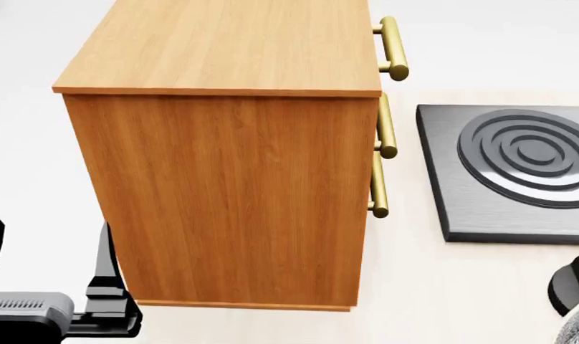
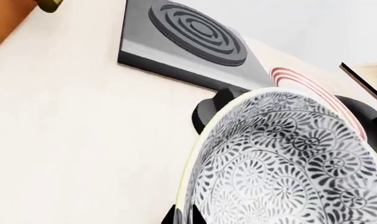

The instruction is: Put the bowl on the top of the cabinet.

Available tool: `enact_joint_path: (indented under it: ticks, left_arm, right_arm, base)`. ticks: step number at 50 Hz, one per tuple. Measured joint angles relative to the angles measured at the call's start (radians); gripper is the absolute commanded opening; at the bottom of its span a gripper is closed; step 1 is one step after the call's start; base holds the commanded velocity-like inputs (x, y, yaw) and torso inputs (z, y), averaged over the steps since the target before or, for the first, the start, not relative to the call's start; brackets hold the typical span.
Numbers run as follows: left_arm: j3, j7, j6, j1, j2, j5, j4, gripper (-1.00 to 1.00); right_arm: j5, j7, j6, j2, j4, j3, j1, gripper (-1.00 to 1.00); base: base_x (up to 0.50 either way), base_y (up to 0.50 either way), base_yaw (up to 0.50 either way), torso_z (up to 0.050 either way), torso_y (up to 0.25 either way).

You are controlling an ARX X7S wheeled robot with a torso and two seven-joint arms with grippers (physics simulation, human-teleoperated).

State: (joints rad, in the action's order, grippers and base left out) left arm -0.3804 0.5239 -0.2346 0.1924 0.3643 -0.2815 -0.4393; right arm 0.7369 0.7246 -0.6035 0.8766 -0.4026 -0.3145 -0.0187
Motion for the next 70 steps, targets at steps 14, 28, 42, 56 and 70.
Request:
enact_joint_path:
  ticks: [14, 28, 42, 56, 70]
  left_arm:
    - [0.001, 0.003, 0.003, -0.002, 0.003, -0.004, -0.001, 1.00]
    - [0.000, 0.004, 0.008, 0.000, 0.004, -0.008, 0.004, 1.00]
    - [-0.002, 0.006, 0.011, 0.001, 0.006, -0.008, 0.009, 1.00]
    - [-0.005, 0.006, 0.019, -0.001, 0.007, -0.009, 0.019, 1.00]
    - [-0.007, 0.007, 0.026, -0.002, 0.008, -0.011, 0.025, 1.00]
  right_arm:
    - [0.151, 0.078, -0.175, 0.046, -0.189, 0.041, -0.156, -1.00]
    - [0.388, 0.196, -0.439, 0.023, -0.295, 0.051, -0.486, -1.00]
    - [0.793, 0.404, -0.667, -0.069, -0.181, 0.019, -0.931, -1.00]
    - [1.087, 0.605, -0.740, -0.170, 0.047, -0.099, -1.337, -1.00]
    - [1.202, 0.686, -0.766, -0.264, 0.275, -0.205, -1.639, -1.00]
  base:
    - [0.00, 0.00, 0.00, 0.000, 0.000]
    - [0.00, 0.00, 0.00, 0.000, 0.000]
    - [0.00, 0.00, 0.00, 0.000, 0.000]
    - [0.00, 0.00, 0.00, 0.000, 0.001]
    - [0.00, 0.00, 0.00, 0.000, 0.000]
